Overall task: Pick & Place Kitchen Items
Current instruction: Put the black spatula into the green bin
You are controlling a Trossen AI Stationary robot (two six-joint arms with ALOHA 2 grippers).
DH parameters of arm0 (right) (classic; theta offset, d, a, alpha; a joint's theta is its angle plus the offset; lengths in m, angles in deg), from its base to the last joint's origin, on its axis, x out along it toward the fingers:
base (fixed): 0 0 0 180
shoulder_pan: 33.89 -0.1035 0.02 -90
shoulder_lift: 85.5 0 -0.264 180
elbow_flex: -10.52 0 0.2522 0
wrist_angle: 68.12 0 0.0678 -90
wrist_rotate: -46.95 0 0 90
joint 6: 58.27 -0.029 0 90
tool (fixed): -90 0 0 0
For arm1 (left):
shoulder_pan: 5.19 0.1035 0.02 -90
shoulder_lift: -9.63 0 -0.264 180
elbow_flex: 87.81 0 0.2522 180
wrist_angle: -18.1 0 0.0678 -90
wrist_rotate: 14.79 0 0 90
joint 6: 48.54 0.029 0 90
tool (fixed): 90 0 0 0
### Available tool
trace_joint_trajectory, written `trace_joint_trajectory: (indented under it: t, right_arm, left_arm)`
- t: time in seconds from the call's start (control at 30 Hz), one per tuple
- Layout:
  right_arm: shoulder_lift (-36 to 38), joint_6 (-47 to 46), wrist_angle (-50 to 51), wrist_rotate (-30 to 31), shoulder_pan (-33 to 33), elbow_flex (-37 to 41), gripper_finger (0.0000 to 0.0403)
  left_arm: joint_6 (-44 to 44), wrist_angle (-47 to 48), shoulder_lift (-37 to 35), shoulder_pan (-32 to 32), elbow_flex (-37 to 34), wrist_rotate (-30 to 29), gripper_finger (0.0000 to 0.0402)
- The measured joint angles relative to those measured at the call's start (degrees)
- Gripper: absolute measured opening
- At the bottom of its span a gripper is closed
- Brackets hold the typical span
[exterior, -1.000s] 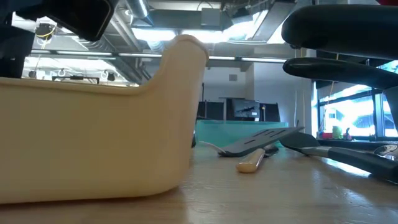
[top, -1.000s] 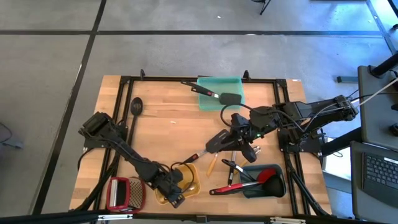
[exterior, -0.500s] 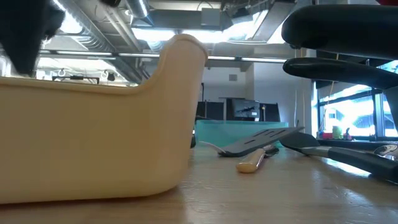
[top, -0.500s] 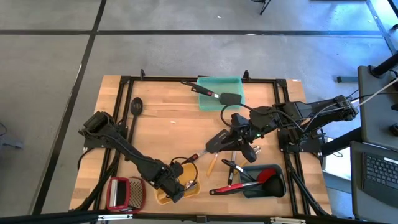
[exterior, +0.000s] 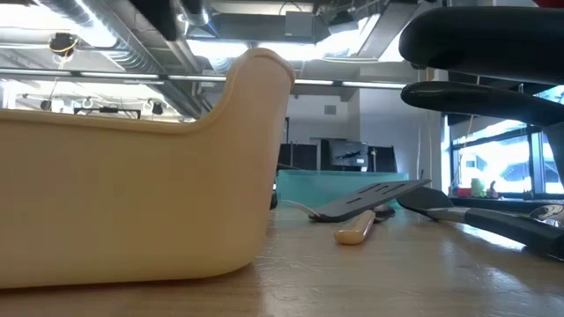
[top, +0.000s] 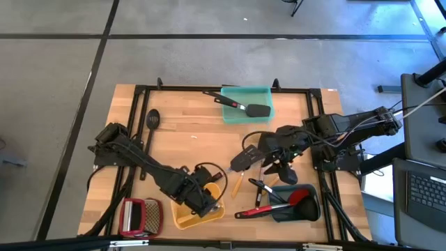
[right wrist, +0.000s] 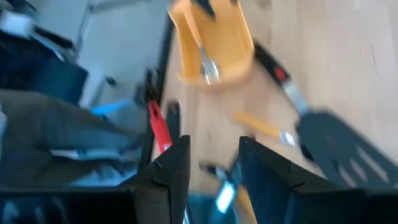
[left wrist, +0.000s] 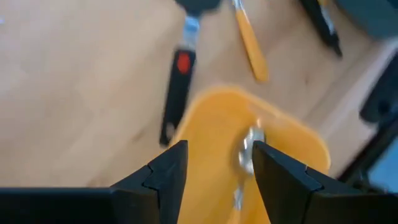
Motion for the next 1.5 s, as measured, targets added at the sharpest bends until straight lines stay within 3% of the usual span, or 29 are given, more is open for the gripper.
trace_joint_trajectory:
  t: [0.2,0.43,0.63,0.83,1.03,1.2,1.37,1.5]
  right_arm:
    - [0.0,1.4,9.2,6.3,0.0,0.0,0.014]
    - [-1.1,5.0,6.5,14.1,0.5,0.0,0.014]
    - [-4.8,5.6,5.7,14.3,5.4,0.0,0.014]
    - [-9.9,3.1,6.6,8.4,12.3,0.0,0.014]
    - [-12.2,4.3,8.9,6.4,14.9,0.0,0.014]
    - [-12.2,5.2,10.0,6.5,15.5,0.0,0.014]
    - [-12.2,7.3,6.7,6.4,16.8,3.3,0.014]
    - [-12.2,7.3,1.1,2.4,19.3,10.6,0.014]
  left_arm:
    - [3.1,0.6,0.1,3.9,-0.2,-2.8,0.0171]
    - [6.9,1.5,0.3,9.8,-0.2,-6.5,0.0171]
    - [13.6,4.9,0.3,13.7,-0.2,-6.9,0.0171]
    - [18.9,11.7,0.2,17.1,-1.7,-7.7,0.0171]
    - [29.6,0.1,0.0,18.3,-12.5,-1.3,0.0171]
    - [30.8,-12.8,0.0,18.2,-22.0,3.3,0.0171]
    - [34.1,-13.7,0.0,18.7,-23.8,-0.2,0.0171]
    - [37.8,-17.4,0.0,20.5,-23.8,2.2,0.0171]
